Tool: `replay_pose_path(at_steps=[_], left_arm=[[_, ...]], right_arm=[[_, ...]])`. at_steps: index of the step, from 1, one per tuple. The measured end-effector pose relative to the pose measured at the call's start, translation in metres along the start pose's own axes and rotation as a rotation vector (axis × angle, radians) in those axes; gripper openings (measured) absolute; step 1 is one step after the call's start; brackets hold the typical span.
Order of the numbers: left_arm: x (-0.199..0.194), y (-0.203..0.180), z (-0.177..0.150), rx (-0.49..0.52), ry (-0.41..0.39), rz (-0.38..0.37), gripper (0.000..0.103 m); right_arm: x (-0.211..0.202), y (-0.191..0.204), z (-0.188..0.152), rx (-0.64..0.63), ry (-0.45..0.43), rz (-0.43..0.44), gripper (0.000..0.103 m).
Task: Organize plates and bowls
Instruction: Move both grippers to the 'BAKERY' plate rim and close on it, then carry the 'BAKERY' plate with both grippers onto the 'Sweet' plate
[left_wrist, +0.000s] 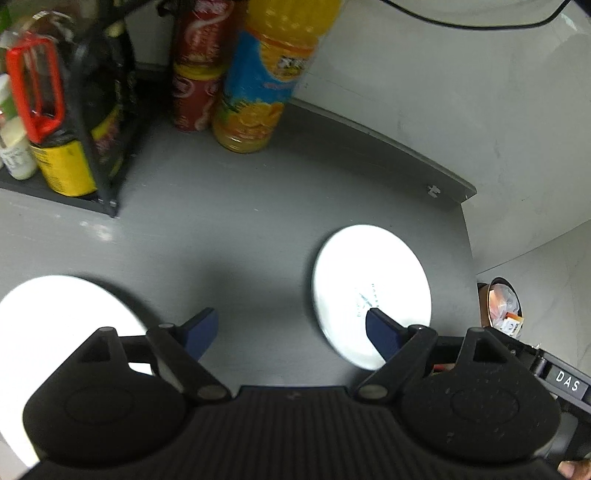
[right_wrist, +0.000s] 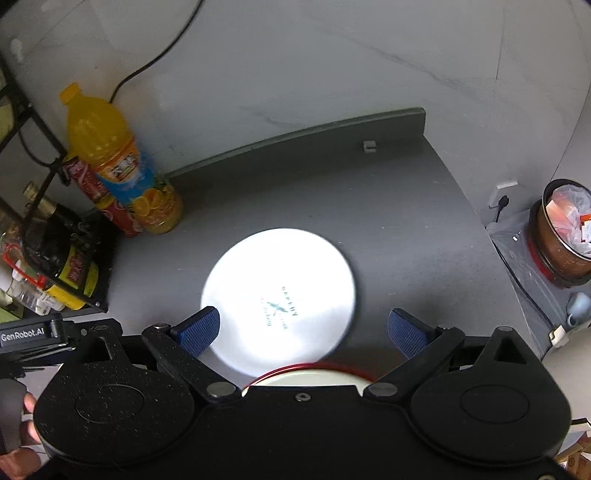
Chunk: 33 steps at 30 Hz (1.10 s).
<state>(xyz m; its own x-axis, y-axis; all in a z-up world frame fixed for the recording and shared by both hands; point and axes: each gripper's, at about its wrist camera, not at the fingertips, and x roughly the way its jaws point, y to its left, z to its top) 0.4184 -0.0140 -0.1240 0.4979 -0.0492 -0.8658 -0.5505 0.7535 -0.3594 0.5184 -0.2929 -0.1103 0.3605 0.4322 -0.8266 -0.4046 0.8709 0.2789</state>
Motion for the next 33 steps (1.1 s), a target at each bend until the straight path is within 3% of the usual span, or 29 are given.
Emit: replay_pose_path(at_steps=[7,11,14,16,19,25,33], left_arm=[[0.032,-0.011,-0.005,-0.088,0.019,-0.015,0.085],[0.050,-0.009,-0.006,-0.145,0.045,-0.063,0.082],[0.063,-0.007,-0.006,-0.187,0.058,-0.068,0.069],[0.074,-0.006,-0.006,-0.216,0.076,-0.077,0.054],[0.088,-0.006,-0.007,-0.239,0.090,-0.083,0.044],[0.108,-0.004,-0.009,-0.287,0.108,-0.093,0.028],[0.122,0.007,-0.008,-0.338,0.110,-0.095,0.021]], right_arm=[[0.023,-0.028,0.016,0.017,0.051,0.050,0.096],[0.039,-0.042,0.024,0.042,0.099,0.096,0.076],[0.055,-0.051,0.028,0.070,0.146,0.116,0.059],[0.065,-0.056,0.030,0.082,0.177,0.131,0.053],[0.077,-0.057,0.032,0.088,0.211,0.135,0.046],[0.103,-0.060,0.034,0.084,0.277,0.128,0.035],[0.129,-0.063,0.032,0.100,0.328,0.146,0.020]])
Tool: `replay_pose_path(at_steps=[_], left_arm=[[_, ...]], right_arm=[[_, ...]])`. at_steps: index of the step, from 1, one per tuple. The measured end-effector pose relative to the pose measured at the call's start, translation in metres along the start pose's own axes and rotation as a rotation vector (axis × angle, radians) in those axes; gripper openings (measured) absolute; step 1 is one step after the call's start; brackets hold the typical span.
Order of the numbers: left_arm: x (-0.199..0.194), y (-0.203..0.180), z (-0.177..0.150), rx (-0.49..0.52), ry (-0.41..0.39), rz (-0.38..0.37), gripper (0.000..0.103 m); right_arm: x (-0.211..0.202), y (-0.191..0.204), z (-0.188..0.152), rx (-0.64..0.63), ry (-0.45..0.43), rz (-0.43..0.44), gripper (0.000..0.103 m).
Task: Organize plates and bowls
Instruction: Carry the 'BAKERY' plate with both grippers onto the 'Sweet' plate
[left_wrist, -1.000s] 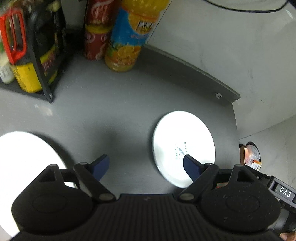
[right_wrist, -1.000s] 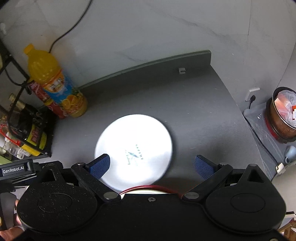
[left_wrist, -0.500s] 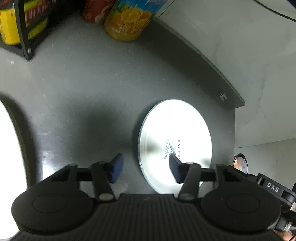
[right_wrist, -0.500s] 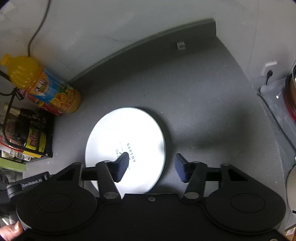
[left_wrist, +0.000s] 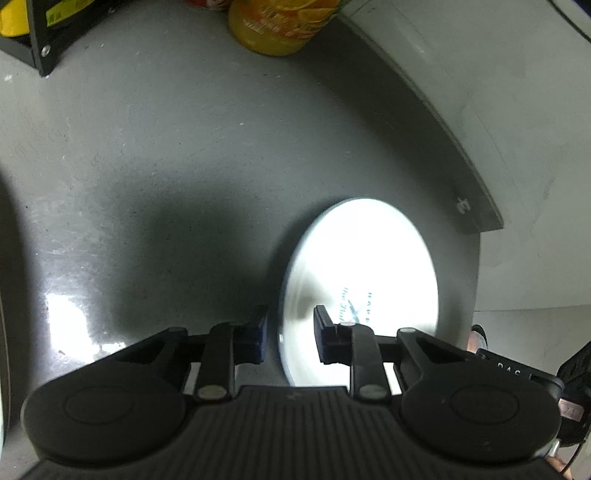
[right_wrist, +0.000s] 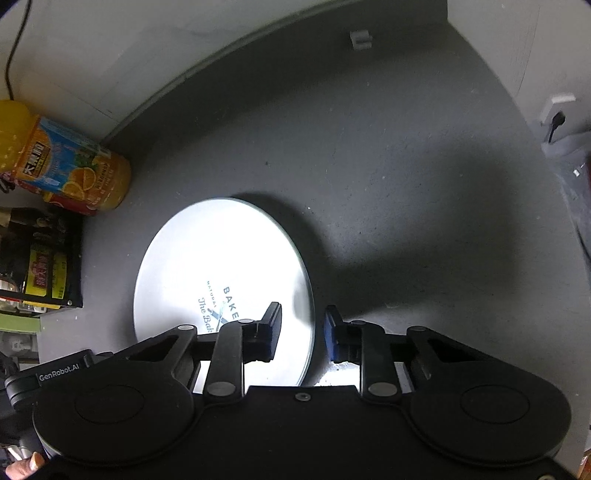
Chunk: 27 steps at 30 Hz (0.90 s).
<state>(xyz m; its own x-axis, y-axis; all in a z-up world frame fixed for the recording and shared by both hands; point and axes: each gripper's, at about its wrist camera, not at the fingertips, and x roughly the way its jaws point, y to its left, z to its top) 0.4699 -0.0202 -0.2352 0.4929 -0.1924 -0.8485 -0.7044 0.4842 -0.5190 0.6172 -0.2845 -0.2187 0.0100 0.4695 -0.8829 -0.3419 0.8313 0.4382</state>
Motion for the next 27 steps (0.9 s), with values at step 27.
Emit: replay_pose_path(at_steps=[27], left_arm=[[-0.023,-0.009,0.014,0.087,0.000,-0.066,0.007]], right_arm=[[-0.045,0.014,-0.016,-0.029,-0.145,0.054,0.007]])
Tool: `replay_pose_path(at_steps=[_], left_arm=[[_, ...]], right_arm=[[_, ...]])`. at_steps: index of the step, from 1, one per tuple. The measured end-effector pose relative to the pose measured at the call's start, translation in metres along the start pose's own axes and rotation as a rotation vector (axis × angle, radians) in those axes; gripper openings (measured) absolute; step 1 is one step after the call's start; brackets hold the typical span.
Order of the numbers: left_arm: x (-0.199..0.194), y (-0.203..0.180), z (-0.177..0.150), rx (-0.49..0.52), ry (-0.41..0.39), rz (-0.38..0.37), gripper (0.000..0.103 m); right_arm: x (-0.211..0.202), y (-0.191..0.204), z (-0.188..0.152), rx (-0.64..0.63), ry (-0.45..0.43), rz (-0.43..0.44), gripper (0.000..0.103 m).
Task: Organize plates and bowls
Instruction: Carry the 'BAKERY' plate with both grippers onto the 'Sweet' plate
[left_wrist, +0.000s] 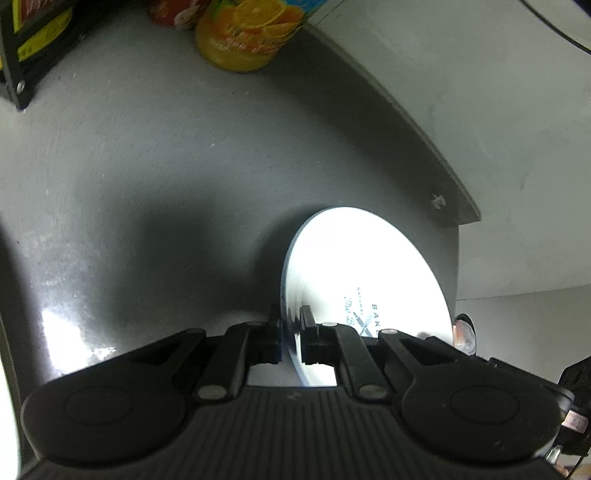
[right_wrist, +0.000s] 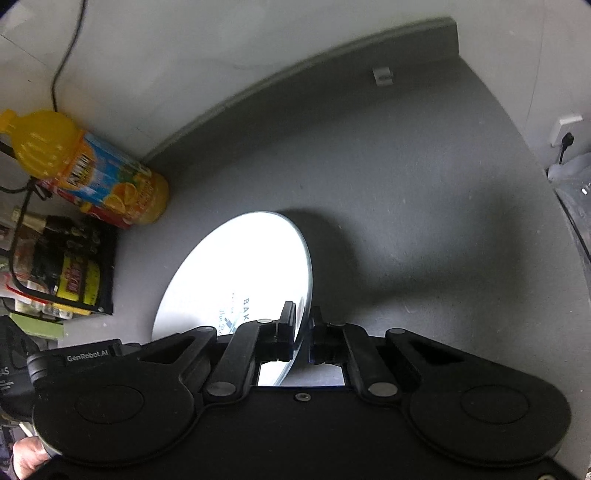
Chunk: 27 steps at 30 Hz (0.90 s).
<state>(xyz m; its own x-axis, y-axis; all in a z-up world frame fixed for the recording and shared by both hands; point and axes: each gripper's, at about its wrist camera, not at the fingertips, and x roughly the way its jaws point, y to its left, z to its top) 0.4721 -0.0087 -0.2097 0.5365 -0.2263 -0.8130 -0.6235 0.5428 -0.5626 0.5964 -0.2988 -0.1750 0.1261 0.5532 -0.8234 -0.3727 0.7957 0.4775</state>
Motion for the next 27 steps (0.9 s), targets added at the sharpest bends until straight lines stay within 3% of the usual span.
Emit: replay_pose_path(at_steps=[12,27], left_arm=[[-0.062,0.003,0.013,0.087,-0.034,-0.039,0.007],[-0.141,0.065,0.019,0.147,-0.072,-0.011,0.007]], right_arm=[[-0.026,0.043,-0.019,-0.016,-0.108,0.050,0.007],[-0.022,0.117,-0.076,0.010,-0.132,0.098,0.008]])
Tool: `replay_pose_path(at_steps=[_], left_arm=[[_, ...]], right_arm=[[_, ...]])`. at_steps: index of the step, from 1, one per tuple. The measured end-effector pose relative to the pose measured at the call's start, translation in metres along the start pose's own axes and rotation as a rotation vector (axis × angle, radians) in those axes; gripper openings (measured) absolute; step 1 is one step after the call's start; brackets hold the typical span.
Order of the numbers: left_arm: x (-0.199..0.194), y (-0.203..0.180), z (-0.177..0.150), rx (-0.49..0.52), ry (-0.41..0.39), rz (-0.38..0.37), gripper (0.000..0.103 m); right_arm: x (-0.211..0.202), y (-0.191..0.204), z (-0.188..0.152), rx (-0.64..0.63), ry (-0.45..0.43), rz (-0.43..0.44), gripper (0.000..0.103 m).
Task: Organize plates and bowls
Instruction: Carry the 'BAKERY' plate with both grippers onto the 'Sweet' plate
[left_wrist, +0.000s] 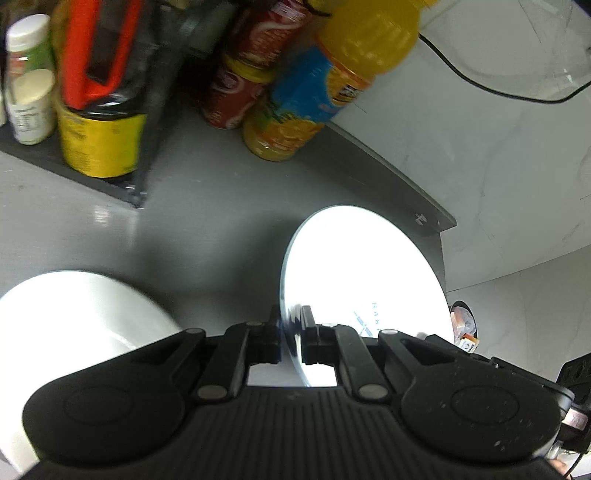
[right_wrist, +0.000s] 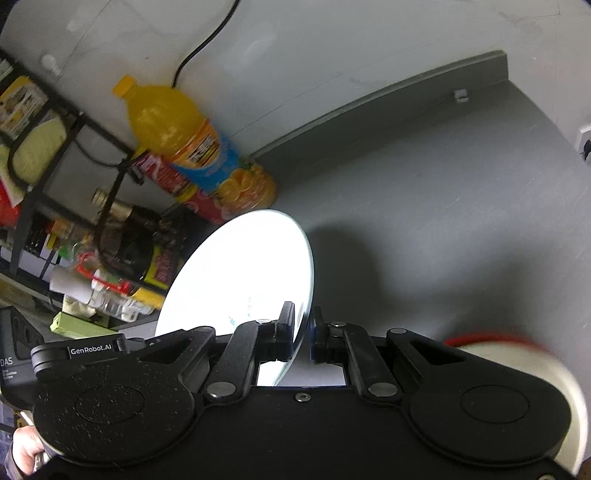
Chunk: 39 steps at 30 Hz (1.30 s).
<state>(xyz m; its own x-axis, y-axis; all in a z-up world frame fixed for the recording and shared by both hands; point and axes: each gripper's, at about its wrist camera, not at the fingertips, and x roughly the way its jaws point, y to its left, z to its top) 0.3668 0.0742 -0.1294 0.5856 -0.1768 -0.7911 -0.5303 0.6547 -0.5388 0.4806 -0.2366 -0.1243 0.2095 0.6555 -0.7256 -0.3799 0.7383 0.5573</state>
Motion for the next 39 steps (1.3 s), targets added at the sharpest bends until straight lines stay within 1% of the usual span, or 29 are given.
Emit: replay_pose_path(at_steps=[6,19,28,29,39], left_arm=[[-0.021,0.031,-0.002,-0.005,0.009,0.006,0.007],[-0.049,0.089,-0.011,0.002,0.040,0.034,0.007],[-0.055,0.119,-0.022,0.008,0.072,0.049,0.007],[-0.055,0.122,-0.024,0.007,0.076,0.050,0.007],[-0.049,0.145,-0.041,-0.014,0.118,0.049,0.008]], right_arm=[[0.009,0.024,-0.022,0.010,0.003,0.009,0.008],[0.028,0.062,-0.073,0.027,0.016,0.001,0.008],[0.035,0.076,-0.104,0.029,0.028,-0.019,0.008],[0.036,0.077,-0.107,0.022,0.060,-0.019,0.008],[0.039,0.084,-0.131,0.023,0.087,-0.062,0.008]])
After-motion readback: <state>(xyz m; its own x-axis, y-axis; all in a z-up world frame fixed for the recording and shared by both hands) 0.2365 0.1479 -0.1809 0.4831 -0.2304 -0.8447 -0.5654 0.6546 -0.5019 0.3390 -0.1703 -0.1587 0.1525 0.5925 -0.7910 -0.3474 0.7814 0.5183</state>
